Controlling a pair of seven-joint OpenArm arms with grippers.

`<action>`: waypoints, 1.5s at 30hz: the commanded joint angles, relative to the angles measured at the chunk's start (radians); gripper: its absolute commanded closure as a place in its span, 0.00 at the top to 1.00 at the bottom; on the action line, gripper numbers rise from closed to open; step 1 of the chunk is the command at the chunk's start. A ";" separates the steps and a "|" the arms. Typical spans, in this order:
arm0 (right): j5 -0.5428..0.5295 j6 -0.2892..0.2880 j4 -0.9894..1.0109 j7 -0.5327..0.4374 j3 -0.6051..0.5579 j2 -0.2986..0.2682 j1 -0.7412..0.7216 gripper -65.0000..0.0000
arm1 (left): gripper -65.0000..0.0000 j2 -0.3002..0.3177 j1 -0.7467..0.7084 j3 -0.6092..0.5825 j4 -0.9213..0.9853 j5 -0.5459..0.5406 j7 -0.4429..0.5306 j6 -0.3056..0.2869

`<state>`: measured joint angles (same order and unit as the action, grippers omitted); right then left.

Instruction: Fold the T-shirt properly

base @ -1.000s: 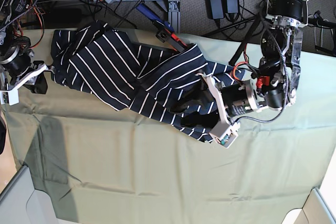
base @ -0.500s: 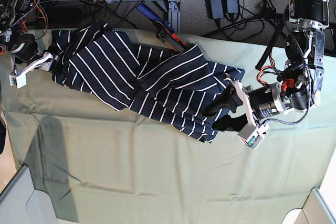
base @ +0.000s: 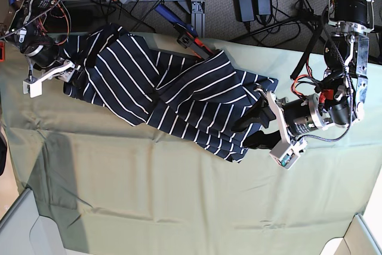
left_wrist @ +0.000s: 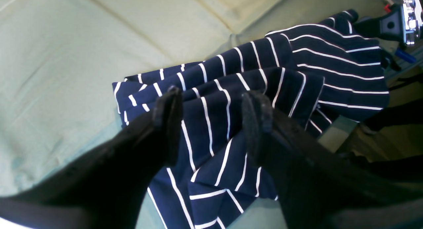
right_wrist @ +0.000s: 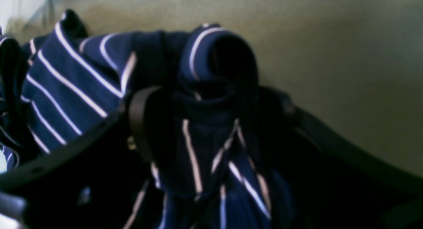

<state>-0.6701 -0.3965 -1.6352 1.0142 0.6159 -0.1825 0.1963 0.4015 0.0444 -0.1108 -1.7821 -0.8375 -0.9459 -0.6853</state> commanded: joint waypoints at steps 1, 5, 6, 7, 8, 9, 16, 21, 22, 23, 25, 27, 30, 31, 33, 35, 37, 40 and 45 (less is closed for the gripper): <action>-0.011 -0.034 -0.009 0.017 -0.001 -0.005 -0.002 0.64 | 0.50 0.009 0.017 0.006 -0.016 -0.014 0.022 -0.013; -0.011 -0.034 -0.009 0.018 -0.001 -0.006 -0.002 0.11 | 0.50 0.018 0.016 0.007 -0.016 -0.005 0.022 -0.013; -0.011 -0.034 -0.009 0.017 -0.001 -0.010 -0.002 0.00 | 0.50 0.023 0.016 0.007 -0.016 0.003 0.021 -0.013; -0.011 -0.034 -0.009 0.014 -0.001 -0.016 -0.003 0.00 | 0.50 0.028 0.016 0.007 -0.016 0.010 0.021 -0.013; -0.006 -0.034 -0.009 0.010 0.000 -0.027 -0.003 0.00 | 0.50 0.035 0.016 0.007 -0.015 0.016 0.021 -0.013; 0.003 -0.034 -0.009 0.002 0.003 -0.038 -0.005 0.00 | 0.50 0.043 0.016 0.007 -0.012 0.027 0.021 -0.013; 0.008 -0.033 -0.010 -0.023 0.135 -0.163 -0.008 0.00 | 0.50 0.123 0.006 0.007 0.085 0.033 0.023 -0.013; -0.014 -0.034 -0.010 -0.018 0.227 -0.234 -0.007 0.00 | 0.50 0.130 -0.024 0.006 0.152 0.021 0.030 -0.013; -0.027 -0.034 -0.010 -0.015 0.230 -0.243 -0.007 0.00 | 0.50 0.130 -0.032 0.006 0.159 0.011 0.035 -0.013; -0.036 -0.034 -0.010 -0.015 0.229 -0.250 -0.008 0.00 | 0.50 0.130 -0.038 0.006 0.163 0.002 0.037 -0.013; -0.065 -0.038 -0.014 -0.006 0.228 -0.251 -0.021 0.00 | 0.50 0.129 -0.051 0.006 0.163 -0.018 0.037 -0.013; -0.109 -0.060 -0.019 0.024 0.227 -0.244 -0.051 0.00 | 0.50 0.125 -0.056 0.006 0.163 -0.016 0.036 -0.013; -0.152 -0.083 -0.041 0.045 0.226 -0.203 -0.092 0.00 | 0.50 0.126 -0.062 0.006 0.163 -0.014 0.035 -0.013; -0.153 -0.083 -0.054 0.047 0.226 -0.180 -0.103 0.00 | 0.50 0.126 -0.064 0.006 0.163 -0.014 0.031 -0.013; -0.153 -0.083 -0.092 0.054 0.214 -0.129 -0.118 0.00 | 0.50 0.126 -0.064 0.006 0.163 -0.013 0.025 -0.013; -0.146 -0.083 -0.149 0.055 0.184 -0.076 -0.121 0.00 | 0.50 0.130 -0.064 0.006 0.163 -0.010 0.025 -0.013; -0.129 -0.083 -0.223 0.056 0.143 -0.020 -0.121 0.00 | 0.50 0.132 -0.064 0.007 0.163 -0.010 0.021 -0.013; -0.090 -0.082 -0.320 0.052 0.072 0.050 -0.121 0.00 | 0.50 0.132 -0.064 0.007 0.163 -0.010 0.021 -0.013; -0.065 -0.083 -0.381 0.025 -0.051 0.145 -0.121 0.00 | 0.50 0.140 -0.064 0.009 0.163 -0.006 0.021 -0.013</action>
<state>-0.7120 -0.4065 -1.9961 1.0672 0.5629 -0.0330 0.0860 0.5251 -0.0357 -0.1112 -1.6051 -0.8299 -0.9424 -0.6857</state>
